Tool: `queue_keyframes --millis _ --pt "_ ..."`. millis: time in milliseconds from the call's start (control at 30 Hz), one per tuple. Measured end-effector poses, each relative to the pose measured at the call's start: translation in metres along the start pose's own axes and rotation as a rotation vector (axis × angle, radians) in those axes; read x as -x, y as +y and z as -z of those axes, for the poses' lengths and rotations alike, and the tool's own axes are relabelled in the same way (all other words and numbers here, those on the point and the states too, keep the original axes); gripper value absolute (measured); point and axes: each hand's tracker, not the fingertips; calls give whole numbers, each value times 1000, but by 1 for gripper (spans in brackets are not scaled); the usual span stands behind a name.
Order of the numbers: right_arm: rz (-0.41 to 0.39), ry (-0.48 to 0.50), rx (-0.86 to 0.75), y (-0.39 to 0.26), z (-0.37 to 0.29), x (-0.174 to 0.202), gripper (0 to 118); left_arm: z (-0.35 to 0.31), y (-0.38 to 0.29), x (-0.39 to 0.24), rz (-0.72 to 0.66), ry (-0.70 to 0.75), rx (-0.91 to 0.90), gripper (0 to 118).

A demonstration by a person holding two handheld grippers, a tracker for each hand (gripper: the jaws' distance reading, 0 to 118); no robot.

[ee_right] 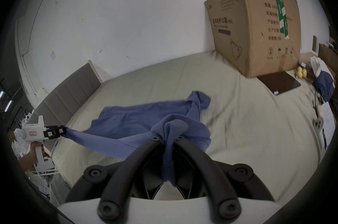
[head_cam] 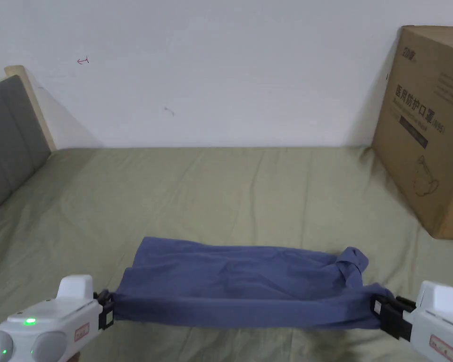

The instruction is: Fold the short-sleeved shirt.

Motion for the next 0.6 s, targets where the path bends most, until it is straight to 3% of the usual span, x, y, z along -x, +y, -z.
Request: queue_keyframes --millis 300,600 --pt "40 -21 116 -87 -49 1 4 -51 -92 10 -26 22 99 1" --pt "69 -148 266 -144 -43 -2 4 -54 -152 11 -26 33 197 1"
